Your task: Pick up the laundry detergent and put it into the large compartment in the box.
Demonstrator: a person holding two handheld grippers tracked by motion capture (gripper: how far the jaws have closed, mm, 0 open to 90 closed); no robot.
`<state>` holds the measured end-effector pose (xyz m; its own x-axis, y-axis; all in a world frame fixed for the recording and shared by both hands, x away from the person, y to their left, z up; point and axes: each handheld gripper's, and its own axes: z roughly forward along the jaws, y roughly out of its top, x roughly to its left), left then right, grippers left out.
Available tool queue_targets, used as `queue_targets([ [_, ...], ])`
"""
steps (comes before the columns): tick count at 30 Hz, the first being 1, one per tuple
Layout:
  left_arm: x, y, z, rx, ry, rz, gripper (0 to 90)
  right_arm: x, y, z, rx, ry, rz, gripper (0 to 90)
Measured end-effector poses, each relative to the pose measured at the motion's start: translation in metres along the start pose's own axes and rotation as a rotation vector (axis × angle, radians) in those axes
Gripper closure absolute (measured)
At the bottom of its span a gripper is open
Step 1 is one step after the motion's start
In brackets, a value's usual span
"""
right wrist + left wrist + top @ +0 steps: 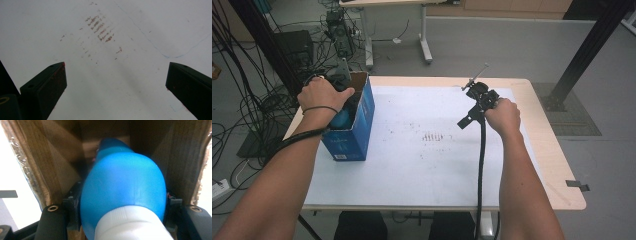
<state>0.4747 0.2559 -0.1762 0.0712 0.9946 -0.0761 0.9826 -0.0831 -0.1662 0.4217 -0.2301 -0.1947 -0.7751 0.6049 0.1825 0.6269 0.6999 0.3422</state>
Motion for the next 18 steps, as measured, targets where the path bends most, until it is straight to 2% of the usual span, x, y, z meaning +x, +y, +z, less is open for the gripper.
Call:
queue_targets([
  [18, 0.0011, 0.0004, -0.0002, 0.004, -0.003, 0.003, 36.6, 0.0006, 0.0016, -0.0006, 0.003, -0.002, -0.002, 3.4],
])
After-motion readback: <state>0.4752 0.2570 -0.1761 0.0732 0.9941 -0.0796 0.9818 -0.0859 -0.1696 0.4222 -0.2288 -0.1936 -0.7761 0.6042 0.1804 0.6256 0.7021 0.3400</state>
